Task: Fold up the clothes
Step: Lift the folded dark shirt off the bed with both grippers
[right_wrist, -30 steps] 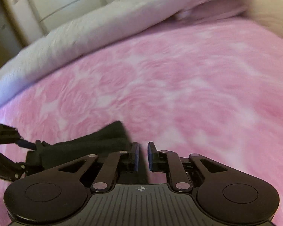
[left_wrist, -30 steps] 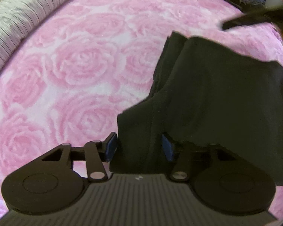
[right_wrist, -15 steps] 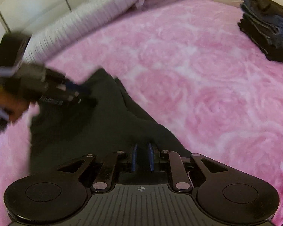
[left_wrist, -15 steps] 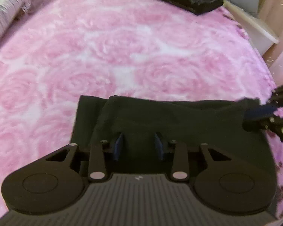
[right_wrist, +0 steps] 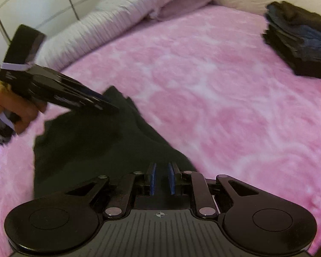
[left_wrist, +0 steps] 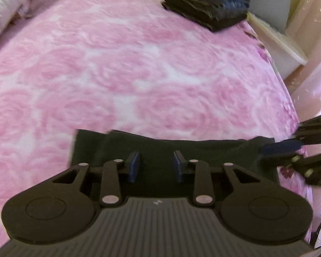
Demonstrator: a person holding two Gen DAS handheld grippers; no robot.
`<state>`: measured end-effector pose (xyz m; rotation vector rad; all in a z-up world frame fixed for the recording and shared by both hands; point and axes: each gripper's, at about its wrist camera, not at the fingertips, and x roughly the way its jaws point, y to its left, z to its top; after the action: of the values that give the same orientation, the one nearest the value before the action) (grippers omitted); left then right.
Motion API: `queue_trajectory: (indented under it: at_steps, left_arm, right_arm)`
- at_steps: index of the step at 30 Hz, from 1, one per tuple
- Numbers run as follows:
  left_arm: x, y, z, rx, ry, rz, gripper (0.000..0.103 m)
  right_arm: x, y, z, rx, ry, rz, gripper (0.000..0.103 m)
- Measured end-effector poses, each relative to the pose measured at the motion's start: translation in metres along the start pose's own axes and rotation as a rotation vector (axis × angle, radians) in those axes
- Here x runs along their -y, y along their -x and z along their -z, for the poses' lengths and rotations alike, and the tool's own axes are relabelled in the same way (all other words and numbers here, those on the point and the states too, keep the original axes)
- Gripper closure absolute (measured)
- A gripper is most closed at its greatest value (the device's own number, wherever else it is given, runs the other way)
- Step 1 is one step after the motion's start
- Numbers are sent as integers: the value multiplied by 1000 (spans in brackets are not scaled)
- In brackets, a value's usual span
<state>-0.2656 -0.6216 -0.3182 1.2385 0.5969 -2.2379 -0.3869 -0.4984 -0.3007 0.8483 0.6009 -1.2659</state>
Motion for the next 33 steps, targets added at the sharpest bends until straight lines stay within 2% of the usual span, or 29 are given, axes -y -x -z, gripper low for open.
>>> queue_trajectory:
  at_steps: [2, 4, 5, 9, 11, 13, 15, 18, 19, 20, 22, 23, 25, 28, 29, 31, 33]
  left_arm:
    - [3, -1, -3, 0, 2, 0, 73]
    - [7, -2, -5, 0, 3, 1, 72]
    - [6, -1, -6, -1, 6, 0, 71]
    - [0, 2, -11, -8, 18, -1, 71]
    - [-2, 3, -13, -12, 24, -3, 72]
    - [-6, 16, -10, -5, 16, -50, 73]
    - [-13, 37, 2, -6, -3, -100, 74]
    - [-24, 71, 29, -16, -45, -158, 71]
    - [-26, 83, 40, -18, -71, -177, 68]
    - [-27, 94, 53, -21, -110, -194, 66]
    - [-23, 115, 81, -19, -207, -226, 55]
    - [-19, 124, 95, -16, -268, -231, 52]
    - [-5, 134, 125, -19, -420, -243, 44]
    - [15, 138, 170, -26, -664, -262, 42]
    - [23, 136, 185, -28, -753, -272, 41]
    - [35, 127, 212, -21, -934, -297, 38]
    - [46, 116, 236, -4, -1118, -325, 38]
  right_arm:
    - [1, -18, 0, -18, 6, 5, 86]
    - [19, -26, 7, -30, -50, 23, 88]
    - [27, -23, 10, -22, -78, 12, 89]
    - [31, -8, 22, -49, -48, 43, 90]
    - [32, -1, 26, -76, -75, 78, 88]
    - [29, 12, 29, -101, -113, 129, 86]
    - [19, 29, 30, -96, -121, 135, 84]
    - [-16, 51, 36, -89, -30, 92, 75]
    - [-31, 53, 39, -92, 18, 73, 68]
    - [-47, 55, 42, -96, 67, 54, 59]
    - [-78, 58, 49, -101, 169, 15, 52]
    - [-95, 58, 56, -97, 234, -2, 49]
    - [-128, 52, 69, -99, 362, -21, 48]
    - [-176, 36, 90, -117, 532, -33, 47]
    - [-188, 26, 98, -136, 567, -13, 47]
    - [-206, 3, 112, -164, 634, 82, 47]
    - [-216, -15, 126, -146, 750, 197, 47]
